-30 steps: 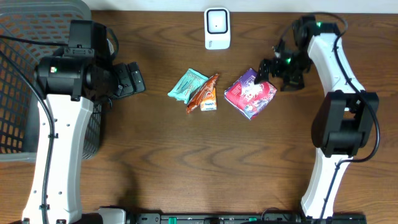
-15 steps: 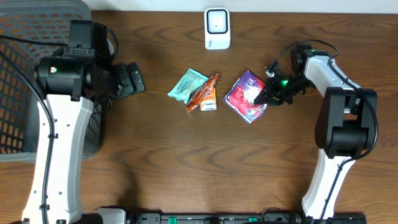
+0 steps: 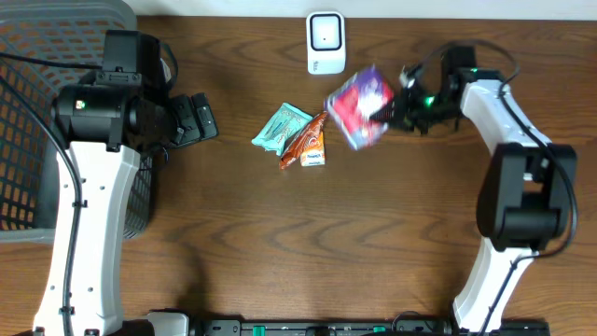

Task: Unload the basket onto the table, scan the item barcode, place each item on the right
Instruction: 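Carry the snack box to the right table edge with the right gripper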

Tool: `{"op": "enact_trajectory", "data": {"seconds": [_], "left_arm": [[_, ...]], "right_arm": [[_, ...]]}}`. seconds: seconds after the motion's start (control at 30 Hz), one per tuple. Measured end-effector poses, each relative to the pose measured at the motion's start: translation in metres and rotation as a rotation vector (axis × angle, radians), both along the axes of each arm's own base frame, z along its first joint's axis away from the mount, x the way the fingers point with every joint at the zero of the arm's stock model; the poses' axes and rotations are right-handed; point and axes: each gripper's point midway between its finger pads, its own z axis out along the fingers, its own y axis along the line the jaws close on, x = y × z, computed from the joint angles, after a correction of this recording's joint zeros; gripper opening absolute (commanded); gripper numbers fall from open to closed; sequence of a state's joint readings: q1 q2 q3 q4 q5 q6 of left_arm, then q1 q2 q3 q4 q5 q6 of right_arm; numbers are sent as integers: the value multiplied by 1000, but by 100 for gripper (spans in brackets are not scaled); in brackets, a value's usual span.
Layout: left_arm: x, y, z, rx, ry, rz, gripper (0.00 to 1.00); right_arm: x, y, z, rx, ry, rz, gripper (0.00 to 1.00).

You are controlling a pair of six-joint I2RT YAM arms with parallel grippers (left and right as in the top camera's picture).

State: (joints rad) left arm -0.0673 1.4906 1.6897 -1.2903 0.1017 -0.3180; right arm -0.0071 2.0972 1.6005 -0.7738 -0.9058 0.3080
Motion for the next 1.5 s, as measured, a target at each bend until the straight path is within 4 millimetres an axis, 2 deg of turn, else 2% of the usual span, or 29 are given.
{"op": "enact_trajectory", "data": {"seconds": [0.1,0.2,0.27,0.47,0.57,0.67,0.77,0.9,1.13,1.23,1.33,1.43,1.5], "left_arm": [[0,0,0,0,0,0,98],[0,0,0,0,0,0,98],[0,0,0,0,0,0,98],[0,0,0,0,0,0,98],[0,0,0,0,0,0,98],[0,0,0,0,0,0,98],[0,0,0,0,0,0,98],[0,0,0,0,0,0,98],[0,0,0,0,0,0,98],[0,0,0,0,0,0,98],[0,0,0,0,0,0,98],[0,0,0,0,0,0,98],[0,0,0,0,1,0,98]], "right_arm": [[30,4,39,62,-114,-72,1],[51,14,60,105,-167,-126,1],[58,27,65,116,-163,-159,1],[83,86,80,152,-227,-249,2],[90,111,80,161,-228,-316,1],[99,114,76,160,-228,-378,1],[114,105,64,160,-210,-463,1],[122,94,50,152,-173,-527,1],[123,90,51,163,-170,-529,1],[125,79,53,172,-172,-517,1],[128,51,48,146,-149,-520,1],[126,-1,35,81,-78,-567,1],[119,-47,25,30,-25,-618,1]]}}
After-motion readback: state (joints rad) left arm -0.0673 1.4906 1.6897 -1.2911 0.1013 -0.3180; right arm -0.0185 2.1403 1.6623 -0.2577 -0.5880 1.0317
